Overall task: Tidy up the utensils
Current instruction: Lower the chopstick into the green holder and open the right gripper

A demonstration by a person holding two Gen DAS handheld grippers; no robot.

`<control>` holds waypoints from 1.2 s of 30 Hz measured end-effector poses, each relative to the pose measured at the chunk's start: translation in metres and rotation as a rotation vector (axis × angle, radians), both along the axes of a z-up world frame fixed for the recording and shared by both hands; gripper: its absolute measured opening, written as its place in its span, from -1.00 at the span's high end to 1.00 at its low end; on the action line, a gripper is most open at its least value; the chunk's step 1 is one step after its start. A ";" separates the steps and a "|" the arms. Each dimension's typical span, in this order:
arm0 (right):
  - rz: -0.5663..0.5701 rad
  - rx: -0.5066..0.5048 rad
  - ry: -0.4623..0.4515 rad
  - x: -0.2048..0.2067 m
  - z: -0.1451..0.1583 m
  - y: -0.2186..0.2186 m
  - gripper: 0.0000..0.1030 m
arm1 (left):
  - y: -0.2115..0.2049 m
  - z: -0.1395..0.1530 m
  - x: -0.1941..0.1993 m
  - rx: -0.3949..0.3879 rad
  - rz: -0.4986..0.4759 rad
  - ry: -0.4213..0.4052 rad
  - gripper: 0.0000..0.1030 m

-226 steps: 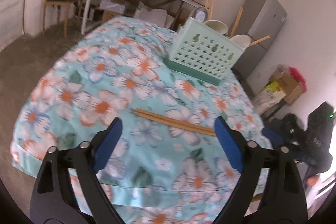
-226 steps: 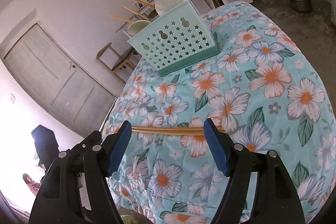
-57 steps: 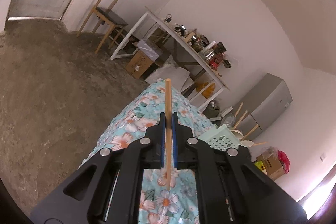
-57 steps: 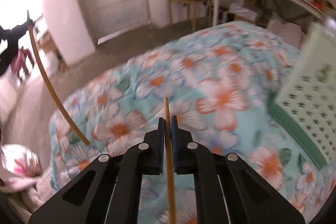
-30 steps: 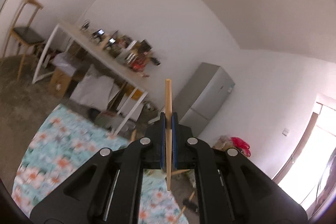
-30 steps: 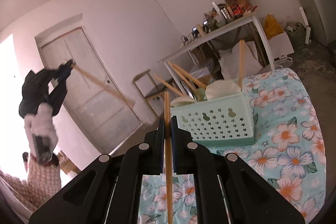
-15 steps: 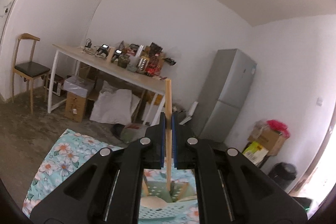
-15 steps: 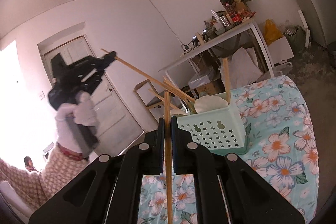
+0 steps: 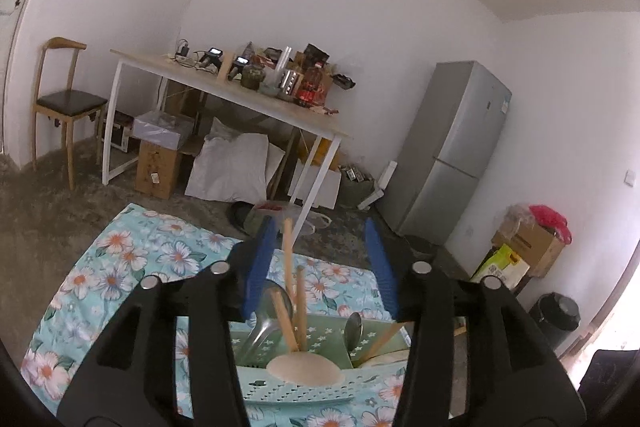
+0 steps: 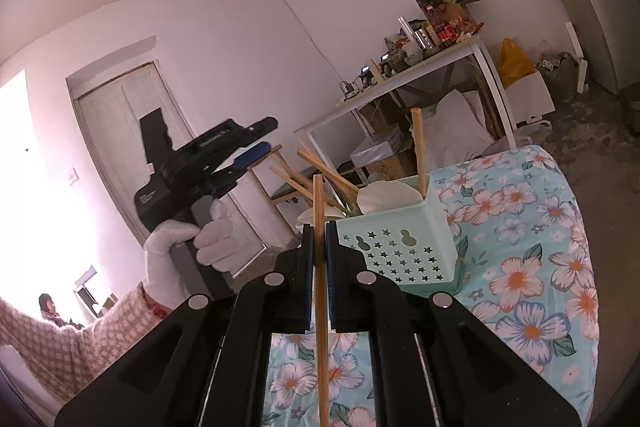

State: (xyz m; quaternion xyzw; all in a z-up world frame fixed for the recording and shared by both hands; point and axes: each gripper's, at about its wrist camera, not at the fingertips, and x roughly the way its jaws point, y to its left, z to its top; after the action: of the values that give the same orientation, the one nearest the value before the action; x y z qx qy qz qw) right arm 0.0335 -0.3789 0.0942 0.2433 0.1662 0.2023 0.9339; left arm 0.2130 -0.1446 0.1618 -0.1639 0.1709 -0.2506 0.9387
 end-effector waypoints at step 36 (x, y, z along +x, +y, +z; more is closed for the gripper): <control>-0.135 -0.454 -0.330 0.149 0.163 0.085 0.88 | 0.173 -0.091 -0.113 0.059 0.347 0.098 -0.84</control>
State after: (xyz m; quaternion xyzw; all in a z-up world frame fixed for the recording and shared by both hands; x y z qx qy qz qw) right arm 0.1822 -0.2935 0.2575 0.0025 0.0364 0.1340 0.9903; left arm 0.0999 0.0280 0.0705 -0.1753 0.1929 -0.0715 0.9628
